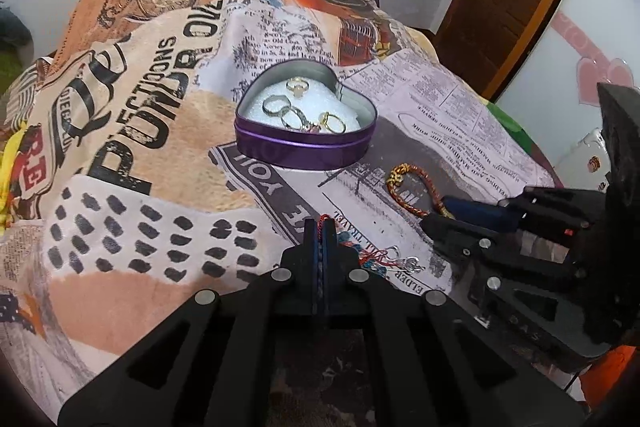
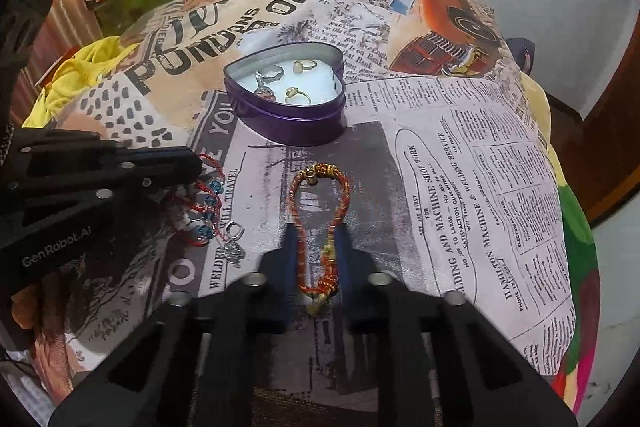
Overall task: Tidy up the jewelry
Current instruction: 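Grasp the orange braided bracelet with the right tool while the left tool grasps the red beaded bracelet, then carry both held bracelets up to the purple heart tin with both tools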
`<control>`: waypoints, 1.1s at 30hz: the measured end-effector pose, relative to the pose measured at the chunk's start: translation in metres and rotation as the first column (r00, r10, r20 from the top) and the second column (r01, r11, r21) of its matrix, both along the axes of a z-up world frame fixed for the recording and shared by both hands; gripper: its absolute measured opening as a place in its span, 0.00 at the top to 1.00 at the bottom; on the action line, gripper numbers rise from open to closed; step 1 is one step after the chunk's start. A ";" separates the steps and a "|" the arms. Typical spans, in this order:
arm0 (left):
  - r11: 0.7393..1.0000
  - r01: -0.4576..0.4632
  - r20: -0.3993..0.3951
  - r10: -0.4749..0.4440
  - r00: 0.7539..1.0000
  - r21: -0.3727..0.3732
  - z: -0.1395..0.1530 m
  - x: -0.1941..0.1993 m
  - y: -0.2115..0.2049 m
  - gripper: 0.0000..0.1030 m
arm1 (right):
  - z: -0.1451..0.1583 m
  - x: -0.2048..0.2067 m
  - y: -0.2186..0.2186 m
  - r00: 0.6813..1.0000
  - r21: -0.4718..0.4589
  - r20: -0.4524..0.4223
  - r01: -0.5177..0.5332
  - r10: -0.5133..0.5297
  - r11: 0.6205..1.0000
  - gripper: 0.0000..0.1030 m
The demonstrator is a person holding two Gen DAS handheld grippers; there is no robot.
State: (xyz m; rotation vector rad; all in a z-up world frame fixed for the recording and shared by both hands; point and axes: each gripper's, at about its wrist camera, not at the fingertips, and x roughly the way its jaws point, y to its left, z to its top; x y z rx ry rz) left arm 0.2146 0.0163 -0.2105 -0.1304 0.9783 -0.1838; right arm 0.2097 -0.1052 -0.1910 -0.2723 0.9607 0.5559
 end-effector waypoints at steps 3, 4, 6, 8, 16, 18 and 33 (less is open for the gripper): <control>1.000 0.002 0.017 -0.002 1.000 0.003 0.010 -0.005 0.000 1.00 | 0.002 -0.001 -0.002 1.000 0.008 0.001 0.014 -0.014 1.000 0.91; 1.000 0.007 0.028 -0.007 1.000 0.004 0.015 -0.007 0.000 1.00 | 0.003 -0.002 -0.002 1.000 0.011 0.001 0.016 -0.016 1.000 0.91; 1.000 0.013 0.046 -0.013 0.999 0.011 0.024 -0.012 -0.002 1.00 | 0.007 -0.004 -0.005 1.000 0.019 0.008 0.021 -0.021 1.000 0.91; 1.000 0.016 0.076 -0.018 0.997 0.027 0.036 -0.017 -0.003 1.00 | 0.013 -0.007 -0.008 0.999 0.032 0.018 0.029 -0.029 0.999 0.91; 1.000 0.005 0.172 -0.008 0.985 0.021 0.081 -0.031 0.000 1.00 | 0.044 -0.015 -0.022 0.995 0.090 0.069 0.060 -0.066 0.994 0.91; 1.000 0.005 0.193 -0.009 0.981 0.024 0.091 -0.032 0.000 1.00 | 0.051 -0.016 -0.024 0.994 0.099 0.086 0.064 -0.073 0.993 0.91; 1.000 -0.007 0.296 0.003 0.955 0.011 0.132 -0.021 0.009 1.00 | 0.080 -0.009 -0.019 0.982 0.150 0.170 0.061 -0.086 0.987 0.91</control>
